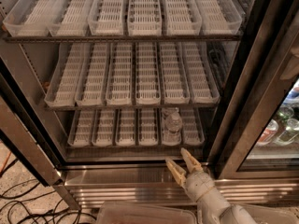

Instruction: Pick water bottle from bottom shelf of fridge

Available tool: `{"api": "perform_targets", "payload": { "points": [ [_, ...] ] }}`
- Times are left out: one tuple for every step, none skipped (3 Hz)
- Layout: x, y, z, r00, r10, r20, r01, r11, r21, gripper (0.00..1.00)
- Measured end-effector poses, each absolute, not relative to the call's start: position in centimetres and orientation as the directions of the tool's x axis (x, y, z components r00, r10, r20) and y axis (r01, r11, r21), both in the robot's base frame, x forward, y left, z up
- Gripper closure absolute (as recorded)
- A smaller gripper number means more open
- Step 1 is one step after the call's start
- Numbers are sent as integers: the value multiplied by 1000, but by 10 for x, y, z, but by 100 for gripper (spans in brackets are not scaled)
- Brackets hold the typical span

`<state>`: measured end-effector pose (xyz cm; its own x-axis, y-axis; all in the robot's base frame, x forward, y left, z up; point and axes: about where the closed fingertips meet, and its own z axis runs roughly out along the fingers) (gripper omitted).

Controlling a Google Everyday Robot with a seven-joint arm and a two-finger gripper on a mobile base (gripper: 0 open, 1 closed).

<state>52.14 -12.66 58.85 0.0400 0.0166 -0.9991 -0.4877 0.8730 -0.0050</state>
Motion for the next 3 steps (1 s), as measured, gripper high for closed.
{"api": "perform_targets", "payload": {
  "points": [
    [521, -127, 588, 40, 17, -999, -488, 873, -5, 64],
    [521, -127, 588, 40, 17, -999, -488, 873, -5, 54],
    [521, -126, 588, 40, 17, -999, -488, 873, -5, 37]
  ]
}}
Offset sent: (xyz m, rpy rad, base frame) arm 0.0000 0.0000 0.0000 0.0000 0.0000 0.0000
